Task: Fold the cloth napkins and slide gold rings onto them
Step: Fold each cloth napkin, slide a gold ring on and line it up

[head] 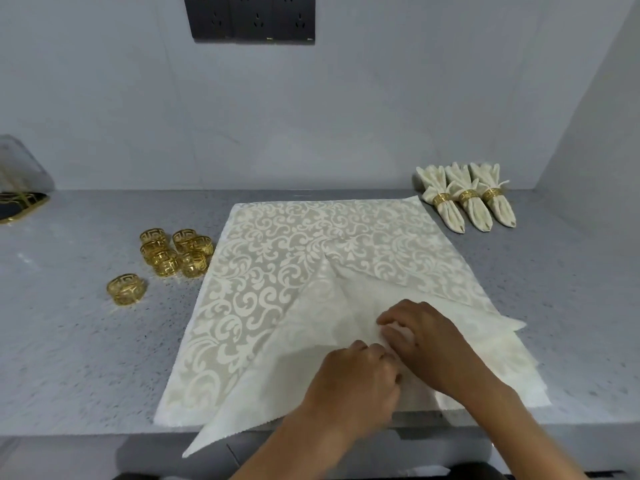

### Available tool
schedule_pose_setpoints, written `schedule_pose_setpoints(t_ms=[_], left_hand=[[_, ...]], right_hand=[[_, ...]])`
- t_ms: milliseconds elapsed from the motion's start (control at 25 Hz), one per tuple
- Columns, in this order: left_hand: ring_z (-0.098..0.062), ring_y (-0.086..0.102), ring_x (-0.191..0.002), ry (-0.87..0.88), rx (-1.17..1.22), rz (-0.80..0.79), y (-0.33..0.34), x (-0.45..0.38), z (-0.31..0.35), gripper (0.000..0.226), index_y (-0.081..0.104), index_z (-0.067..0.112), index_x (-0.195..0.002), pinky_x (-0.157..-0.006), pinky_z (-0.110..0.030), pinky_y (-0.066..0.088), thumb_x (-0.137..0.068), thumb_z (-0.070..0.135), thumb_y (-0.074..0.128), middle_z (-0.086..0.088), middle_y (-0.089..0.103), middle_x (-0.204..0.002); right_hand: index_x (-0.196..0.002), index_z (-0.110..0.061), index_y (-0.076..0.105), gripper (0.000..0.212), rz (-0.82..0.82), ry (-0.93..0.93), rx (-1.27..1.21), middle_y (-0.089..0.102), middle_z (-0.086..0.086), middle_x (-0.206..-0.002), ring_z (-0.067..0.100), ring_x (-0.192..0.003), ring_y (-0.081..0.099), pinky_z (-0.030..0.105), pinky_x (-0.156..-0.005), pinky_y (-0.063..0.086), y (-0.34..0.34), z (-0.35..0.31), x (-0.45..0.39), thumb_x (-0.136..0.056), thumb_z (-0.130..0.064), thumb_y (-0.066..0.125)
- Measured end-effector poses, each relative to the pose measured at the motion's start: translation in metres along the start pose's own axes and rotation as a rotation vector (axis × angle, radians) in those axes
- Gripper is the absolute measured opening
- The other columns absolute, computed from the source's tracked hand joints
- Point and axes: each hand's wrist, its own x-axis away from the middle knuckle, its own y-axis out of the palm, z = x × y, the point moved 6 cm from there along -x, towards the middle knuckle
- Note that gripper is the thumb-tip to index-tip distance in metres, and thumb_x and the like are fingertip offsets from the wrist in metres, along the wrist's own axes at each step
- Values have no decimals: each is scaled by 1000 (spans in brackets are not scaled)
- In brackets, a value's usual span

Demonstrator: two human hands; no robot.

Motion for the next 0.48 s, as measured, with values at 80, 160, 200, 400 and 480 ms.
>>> schedule_pose_setpoints(t_ms=[80,160,200,400,480], left_hand=[[-11,55,-63,-137,131,48,-25,-11,-27,27,57,21,-74,-58,-22,41,-96,34,49,6,62,-73],[-18,61,-97,-140,74,116,-41,-32,-63,30,66,19,-101,-84,-32,47,-101,32,40,3,68,-106],[-20,53,-120,-121,18,46,-41,-46,-82,33,62,19,-120,-99,-35,41,-103,31,37,0,61,-129],[-14,1,-151,-95,-143,-336,9,-70,-126,53,16,20,-156,-121,-39,6,-107,37,24,1,5,-165],[-12,5,-150,-66,-19,-179,7,-60,-126,49,27,22,-153,-122,-38,6,-107,36,29,4,13,-163]], right_hand=[[-105,-28,69,37,-23,-105,74,61,-13,-107,8,-87,50,28,-80,42,8,-12,-4,-92,-43,38],[-104,-29,68,24,-36,-127,125,59,-12,-106,11,-85,51,29,-75,43,13,-13,-3,-92,-36,49],[-103,-29,68,19,-26,-116,132,59,-12,-105,11,-85,52,28,-74,42,14,-13,-2,-92,-32,53],[-98,-29,65,18,102,-115,67,56,-16,-95,5,-77,47,21,-68,36,17,-24,11,-89,-18,54],[-103,-29,64,24,85,-181,13,55,-17,-99,3,-80,46,19,-72,36,16,-30,16,-91,-16,48]])
